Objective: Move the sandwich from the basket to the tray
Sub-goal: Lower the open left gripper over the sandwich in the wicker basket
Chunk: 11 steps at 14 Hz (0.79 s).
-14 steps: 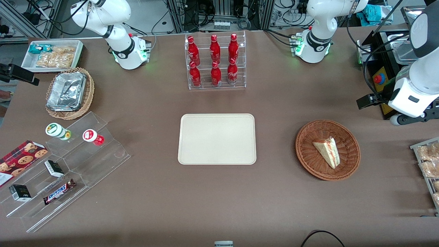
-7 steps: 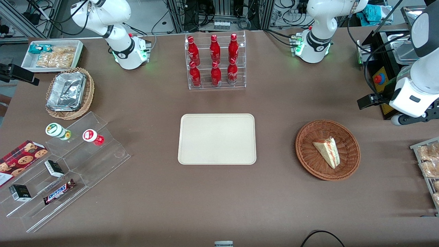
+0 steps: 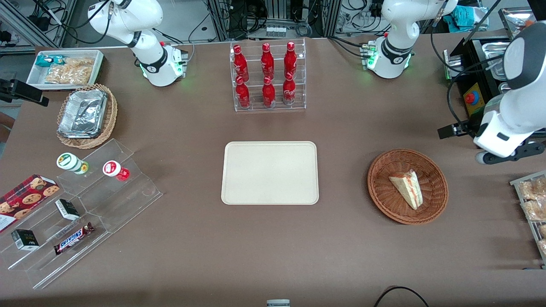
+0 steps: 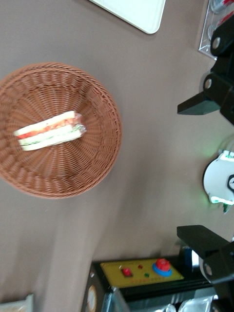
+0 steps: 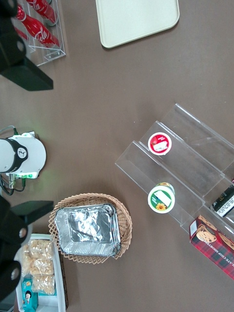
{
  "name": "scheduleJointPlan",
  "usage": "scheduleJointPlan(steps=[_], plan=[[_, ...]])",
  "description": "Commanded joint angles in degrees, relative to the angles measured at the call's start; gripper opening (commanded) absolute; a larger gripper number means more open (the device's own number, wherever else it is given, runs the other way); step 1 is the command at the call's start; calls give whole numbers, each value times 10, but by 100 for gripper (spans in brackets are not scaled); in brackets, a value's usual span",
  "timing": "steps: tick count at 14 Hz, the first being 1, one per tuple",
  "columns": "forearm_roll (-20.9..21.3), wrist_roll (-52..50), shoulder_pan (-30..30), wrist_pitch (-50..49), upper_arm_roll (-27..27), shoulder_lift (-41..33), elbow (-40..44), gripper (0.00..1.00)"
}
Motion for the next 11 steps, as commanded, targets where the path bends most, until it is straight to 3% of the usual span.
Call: scheduleJointPlan(steps=[1, 4, 11], plan=[[-16, -20, 10, 47, -2, 7, -49, 100], [-17, -70, 6, 152, -3, -5, -137, 100], [-16, -139, 3, 305, -3, 63, -179, 100]])
